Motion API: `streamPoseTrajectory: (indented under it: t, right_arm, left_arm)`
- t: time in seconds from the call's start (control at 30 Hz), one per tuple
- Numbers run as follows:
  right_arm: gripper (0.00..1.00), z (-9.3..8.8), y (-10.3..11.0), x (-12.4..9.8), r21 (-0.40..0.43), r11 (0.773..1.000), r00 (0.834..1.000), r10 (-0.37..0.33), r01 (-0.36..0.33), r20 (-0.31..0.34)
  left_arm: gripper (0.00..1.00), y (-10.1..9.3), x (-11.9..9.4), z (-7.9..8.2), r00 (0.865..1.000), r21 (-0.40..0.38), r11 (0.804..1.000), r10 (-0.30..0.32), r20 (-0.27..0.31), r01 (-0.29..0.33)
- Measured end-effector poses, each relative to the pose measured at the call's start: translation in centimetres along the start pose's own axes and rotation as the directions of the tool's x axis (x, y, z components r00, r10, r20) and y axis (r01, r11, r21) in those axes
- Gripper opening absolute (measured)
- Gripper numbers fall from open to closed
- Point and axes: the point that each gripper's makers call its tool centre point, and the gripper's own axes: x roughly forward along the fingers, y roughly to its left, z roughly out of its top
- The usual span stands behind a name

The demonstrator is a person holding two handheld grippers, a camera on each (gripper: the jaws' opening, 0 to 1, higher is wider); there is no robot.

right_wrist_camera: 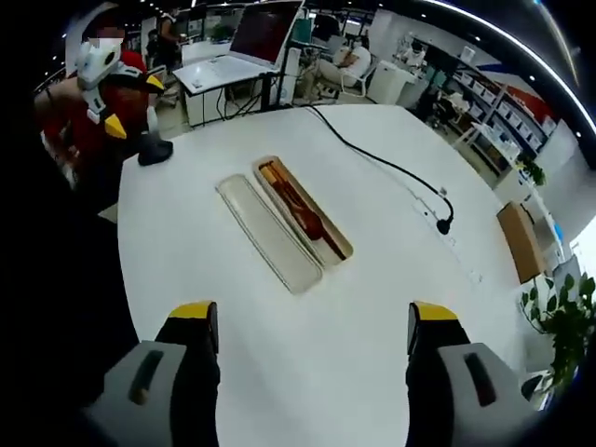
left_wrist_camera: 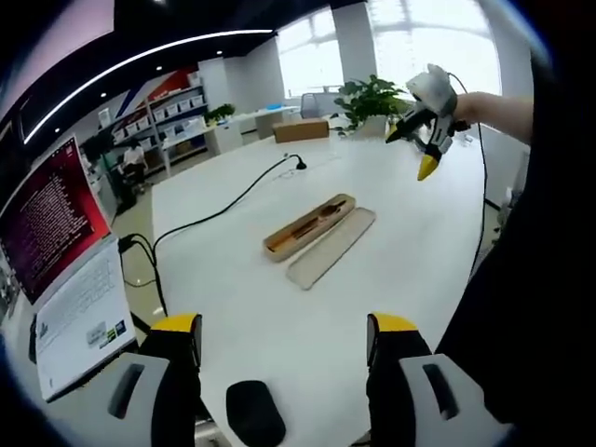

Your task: Arrange the utensils inside the cutlery case until each visible utensil rests in its matching compartment.

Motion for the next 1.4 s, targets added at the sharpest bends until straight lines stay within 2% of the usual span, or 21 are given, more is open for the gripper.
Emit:
streamPoseTrajectory:
  t: [0.27, 0.47, 0.8, 1.13, 1.23, 1.4]
  right_arm:
    - [0.83, -1.2, 0.9, -1.1, 0.031, 0.999, 1.0, -0.015, 0.014, 0.014]
    - [0.84, -2.5, 1.1, -1.8, 0.06, 0.998, 0.999, -0.034, 0.033, 0.01]
    - [0.84, -4.8, 0.9, -2.3, 0.1, 0.994, 0.999, -0.049, 0.051, -0.021]
    - [0.84, -3.9, 0.4, -1.4, 0.073, 0.997, 0.999, -0.032, 0.033, -0.018]
    - [0.77, -3.7, -0.2, -0.9, 0.065, 0.997, 0.999, -0.034, 0.034, -0.011]
    - [0.83, -2.8, -0.5, 1.2, 0.062, 0.998, 1.0, 0.0, 0.001, -0.013]
  left_arm:
    - [0.75, -1.0, 0.3, 0.9, 1.0, 0.021, 1.0, -0.019, 0.0, 0.019]
    - [0.76, -2.1, 1.1, 1.4, 0.998, 0.045, 0.997, -0.059, -0.007, 0.059]
    - [0.77, -3.0, 1.5, 1.2, 0.997, 0.056, 0.995, -0.077, -0.024, 0.079]
    - [0.77, -2.6, 1.3, 1.0, 0.996, 0.061, 0.995, -0.078, -0.039, 0.08]
    - [0.77, -2.2, 1.3, 1.0, 0.998, 0.042, 0.997, -0.059, -0.037, 0.061]
    - [0.77, -1.4, 1.2, 0.3, 0.998, 0.016, 0.999, -0.031, -0.046, 0.031]
